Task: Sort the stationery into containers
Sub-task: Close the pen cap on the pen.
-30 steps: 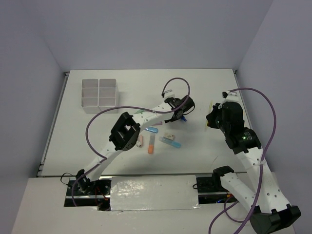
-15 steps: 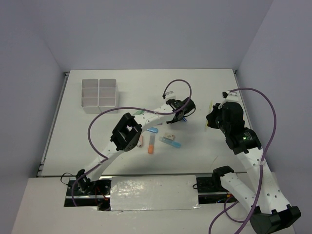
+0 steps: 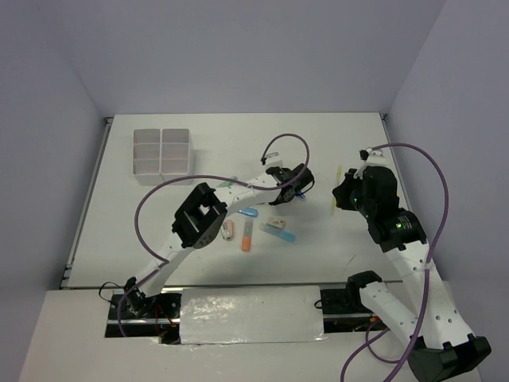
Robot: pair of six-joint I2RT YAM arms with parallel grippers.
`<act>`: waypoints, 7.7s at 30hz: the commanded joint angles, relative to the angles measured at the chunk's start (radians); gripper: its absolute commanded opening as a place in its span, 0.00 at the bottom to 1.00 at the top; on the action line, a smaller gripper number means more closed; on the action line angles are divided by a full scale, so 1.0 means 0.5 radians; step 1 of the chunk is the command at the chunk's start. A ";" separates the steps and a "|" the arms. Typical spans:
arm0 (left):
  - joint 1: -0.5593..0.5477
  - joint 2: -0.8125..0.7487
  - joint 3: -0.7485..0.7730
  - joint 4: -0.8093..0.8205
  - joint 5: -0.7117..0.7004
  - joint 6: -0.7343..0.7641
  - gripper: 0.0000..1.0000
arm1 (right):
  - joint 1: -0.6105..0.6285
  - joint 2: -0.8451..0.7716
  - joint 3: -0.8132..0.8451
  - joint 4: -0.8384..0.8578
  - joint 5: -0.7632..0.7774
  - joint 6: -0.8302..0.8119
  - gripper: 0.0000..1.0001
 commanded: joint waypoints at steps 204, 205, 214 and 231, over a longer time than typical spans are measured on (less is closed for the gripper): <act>-0.076 -3.014 -2.562 2.245 1.123 1.242 0.00 | 1.724 0.559 0.664 1.647 0.222 -0.392 0.00; -0.076 -3.008 -2.580 2.260 1.135 1.227 0.00 | 1.706 0.572 0.686 1.665 0.216 -0.395 0.00; -0.229 -2.965 -2.810 2.282 1.080 1.168 0.00 | 1.568 0.728 0.993 1.715 0.050 -0.380 0.00; -0.420 -3.017 -2.762 2.062 0.755 1.245 0.00 | 1.469 0.606 0.715 1.816 -0.134 -0.285 0.00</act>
